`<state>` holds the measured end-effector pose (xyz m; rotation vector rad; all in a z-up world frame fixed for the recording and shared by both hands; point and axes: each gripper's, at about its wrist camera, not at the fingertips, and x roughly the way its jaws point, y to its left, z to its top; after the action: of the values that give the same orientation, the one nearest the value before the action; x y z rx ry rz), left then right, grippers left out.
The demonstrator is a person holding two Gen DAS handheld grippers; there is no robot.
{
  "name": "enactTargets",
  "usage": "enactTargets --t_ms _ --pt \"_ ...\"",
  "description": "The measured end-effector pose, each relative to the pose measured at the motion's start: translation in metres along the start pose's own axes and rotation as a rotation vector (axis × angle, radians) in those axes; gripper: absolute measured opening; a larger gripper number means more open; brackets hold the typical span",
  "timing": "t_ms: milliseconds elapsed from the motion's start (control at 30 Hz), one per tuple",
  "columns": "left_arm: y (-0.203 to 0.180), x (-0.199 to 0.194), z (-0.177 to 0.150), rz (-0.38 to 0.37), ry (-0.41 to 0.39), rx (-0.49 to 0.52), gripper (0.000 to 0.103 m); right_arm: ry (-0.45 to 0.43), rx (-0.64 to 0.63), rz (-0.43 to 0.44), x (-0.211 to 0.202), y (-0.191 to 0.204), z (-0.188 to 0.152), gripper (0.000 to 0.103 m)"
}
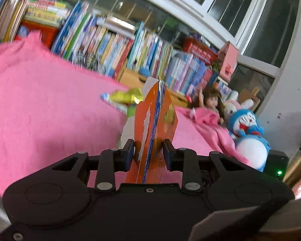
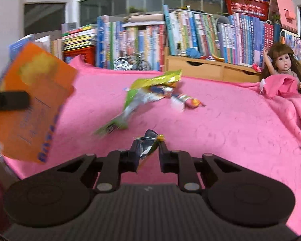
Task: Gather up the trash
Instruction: 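Carry the orange box and silver foil down over the bin and open both grippers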
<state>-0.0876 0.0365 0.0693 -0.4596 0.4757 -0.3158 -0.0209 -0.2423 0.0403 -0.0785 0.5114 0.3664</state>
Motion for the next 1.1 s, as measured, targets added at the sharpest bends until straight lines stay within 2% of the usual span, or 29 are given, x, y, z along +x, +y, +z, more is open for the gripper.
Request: enactTargets --t_ms 100,267,433,567,700,967,1100 --pt "0.004 -0.009 -0.02 -0.002 0.06 -0.018 0.029 0.006 0.021 0.025 -0.017 0.005 -0.013 0.023" --pt "0.004 -0.029 -0.05 0.033 0.136 0.024 0.029 0.023 0.03 0.068 -0.043 0.018 -0.038 0.024" --pt "0.005 -0.04 -0.074 0.061 0.243 0.049 0.031 0.095 0.03 0.102 -0.056 0.032 -0.07 0.024" --pt "-0.002 -0.045 -0.093 0.083 0.314 0.13 0.031 0.152 0.036 0.123 -0.062 0.041 -0.09 0.024" --pt "-0.001 -0.043 -0.107 0.117 0.365 0.146 0.031 0.215 0.042 0.132 -0.061 0.049 -0.111 0.024" --pt "0.014 -0.014 -0.145 0.184 0.565 0.149 0.031 0.328 0.047 0.136 -0.04 0.055 -0.145 0.025" --pt "0.02 -0.006 -0.151 0.219 0.591 0.165 0.034 0.353 0.062 0.14 -0.032 0.055 -0.149 0.026"
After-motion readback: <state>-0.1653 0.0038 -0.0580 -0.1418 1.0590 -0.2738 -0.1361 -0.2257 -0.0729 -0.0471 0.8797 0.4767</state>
